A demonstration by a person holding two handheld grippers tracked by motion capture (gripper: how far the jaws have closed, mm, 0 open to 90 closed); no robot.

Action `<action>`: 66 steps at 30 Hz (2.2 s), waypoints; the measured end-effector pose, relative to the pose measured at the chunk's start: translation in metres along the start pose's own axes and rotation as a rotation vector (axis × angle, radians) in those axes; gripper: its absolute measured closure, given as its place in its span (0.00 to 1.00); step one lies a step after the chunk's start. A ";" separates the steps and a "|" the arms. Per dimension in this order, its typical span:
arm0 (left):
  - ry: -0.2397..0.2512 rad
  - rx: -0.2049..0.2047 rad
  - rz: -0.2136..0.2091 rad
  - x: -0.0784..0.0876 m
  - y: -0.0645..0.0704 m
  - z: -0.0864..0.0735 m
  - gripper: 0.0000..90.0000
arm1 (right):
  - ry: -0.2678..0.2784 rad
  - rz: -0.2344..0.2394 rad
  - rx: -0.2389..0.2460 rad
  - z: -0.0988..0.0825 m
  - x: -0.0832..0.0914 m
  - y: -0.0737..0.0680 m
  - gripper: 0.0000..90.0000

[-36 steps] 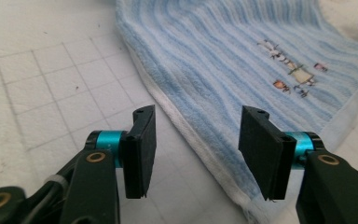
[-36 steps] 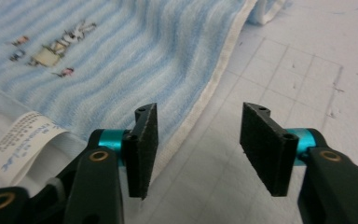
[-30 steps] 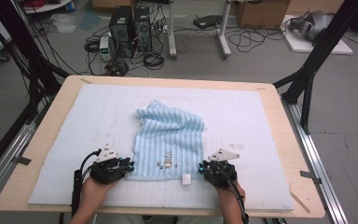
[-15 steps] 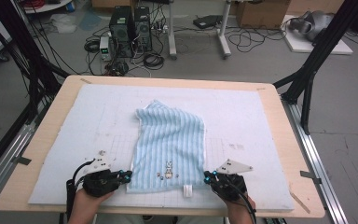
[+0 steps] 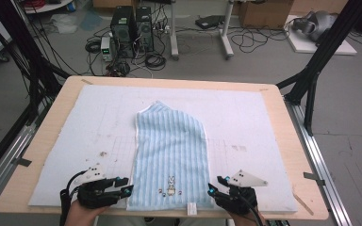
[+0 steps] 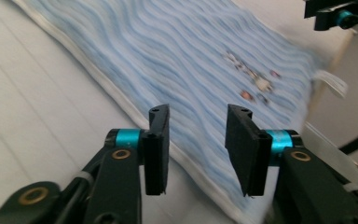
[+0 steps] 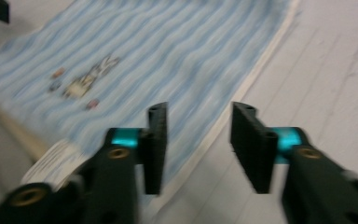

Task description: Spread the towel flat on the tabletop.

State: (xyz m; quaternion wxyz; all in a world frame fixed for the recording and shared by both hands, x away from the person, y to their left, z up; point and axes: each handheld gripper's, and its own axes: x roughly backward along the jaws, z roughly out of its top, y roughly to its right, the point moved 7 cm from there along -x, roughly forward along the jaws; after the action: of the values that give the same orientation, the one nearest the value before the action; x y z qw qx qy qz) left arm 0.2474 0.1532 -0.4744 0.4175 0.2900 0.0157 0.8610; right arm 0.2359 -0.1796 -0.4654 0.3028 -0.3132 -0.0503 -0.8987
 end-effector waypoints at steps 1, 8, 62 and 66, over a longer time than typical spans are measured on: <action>0.014 -0.005 0.025 -0.002 -0.004 0.004 0.55 | 0.014 -0.003 -0.023 0.003 -0.003 0.003 0.54; 0.044 0.000 0.100 -0.028 -0.039 0.036 0.52 | 0.013 -0.084 -0.007 0.026 -0.043 0.027 0.54; 0.121 -0.041 0.114 -0.033 -0.056 0.050 0.37 | 0.068 -0.090 -0.017 0.068 -0.063 0.083 0.56; 0.137 -0.003 0.136 -0.031 -0.067 0.058 0.28 | 0.000 -0.140 0.035 0.080 -0.086 0.101 0.69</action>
State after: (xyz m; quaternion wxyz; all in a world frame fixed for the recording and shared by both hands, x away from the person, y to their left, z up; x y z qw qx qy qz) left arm 0.3396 0.1621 -0.4591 0.3567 0.2300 0.0232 0.9051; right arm 0.3901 -0.1951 -0.4622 0.2444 -0.3033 -0.0877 -0.9168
